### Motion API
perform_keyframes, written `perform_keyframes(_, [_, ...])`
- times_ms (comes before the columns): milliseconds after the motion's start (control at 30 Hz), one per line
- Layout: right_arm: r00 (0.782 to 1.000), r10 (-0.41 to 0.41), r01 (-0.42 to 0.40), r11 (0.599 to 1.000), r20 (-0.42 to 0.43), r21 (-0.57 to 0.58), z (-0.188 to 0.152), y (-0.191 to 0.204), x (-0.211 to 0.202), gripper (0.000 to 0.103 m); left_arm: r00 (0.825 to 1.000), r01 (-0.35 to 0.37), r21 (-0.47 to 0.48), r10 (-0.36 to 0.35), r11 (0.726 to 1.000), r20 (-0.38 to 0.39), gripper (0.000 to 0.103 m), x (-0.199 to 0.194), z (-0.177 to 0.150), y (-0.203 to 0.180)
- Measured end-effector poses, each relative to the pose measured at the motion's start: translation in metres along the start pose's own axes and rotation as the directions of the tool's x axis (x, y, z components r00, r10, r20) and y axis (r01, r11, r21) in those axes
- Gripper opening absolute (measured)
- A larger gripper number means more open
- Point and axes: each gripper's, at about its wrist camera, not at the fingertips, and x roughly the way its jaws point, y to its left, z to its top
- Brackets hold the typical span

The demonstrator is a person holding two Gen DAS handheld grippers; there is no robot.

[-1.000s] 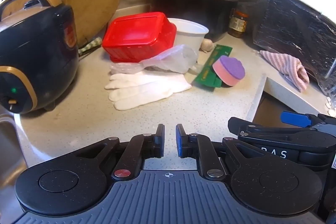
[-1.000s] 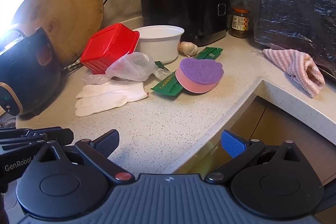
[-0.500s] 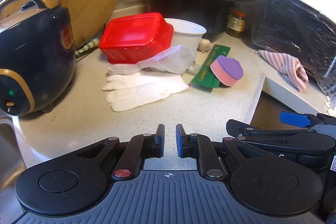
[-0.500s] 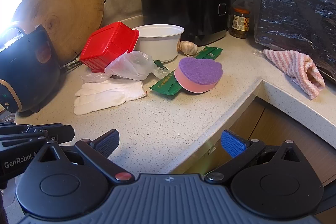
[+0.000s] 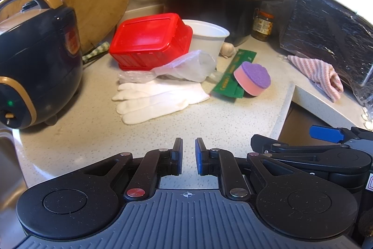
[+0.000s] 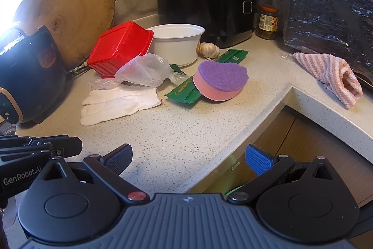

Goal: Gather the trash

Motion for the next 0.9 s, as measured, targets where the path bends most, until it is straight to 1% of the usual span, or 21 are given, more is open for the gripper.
perform_keyframes(367, [1.000,0.000,0.000,1.000,-0.007,0.011,0.002,-0.008,0.005,0.103,1.000,0.003,0.001,-0.003,1.000,-0.001,0.015,-0.001,0.000,0.003])
perform_keyframes(567, [1.000,-0.018,0.018,1.000,-0.010,0.017,0.001,-0.015,0.009,0.103,1.000,0.007,0.001,-0.007,1.000,-0.007,0.015,0.002,0.001,0.000])
perform_keyframes(633, [1.000,-0.022,0.022,0.999,-0.012,0.025,0.001,-0.021,0.011,0.103,1.000,0.006,0.004,-0.006,1.000,0.000,0.015,0.016,0.003,0.002])
perform_keyframes(700, [1.000,-0.022,0.022,0.999,-0.013,0.033,0.000,-0.026,0.014,0.103,1.000,0.010,0.000,-0.010,1.000,-0.015,0.015,0.021,0.003,0.002])
perform_keyframes(767, [1.000,-0.020,0.020,0.999,-0.006,0.026,0.001,-0.031,0.017,0.103,0.999,0.030,-0.013,-0.030,0.999,-0.028,0.015,0.024,0.003,0.002])
perform_keyframes(800, [1.000,-0.022,0.022,1.000,0.001,0.016,0.003,-0.033,0.019,0.103,0.999,0.043,-0.020,-0.044,0.999,-0.022,0.015,0.022,0.003,0.001])
perform_keyframes(900, [0.999,-0.034,0.034,0.999,0.040,-0.014,0.012,-0.043,0.029,0.103,0.991,0.124,-0.056,-0.126,0.991,-0.040,0.015,0.031,0.004,0.007])
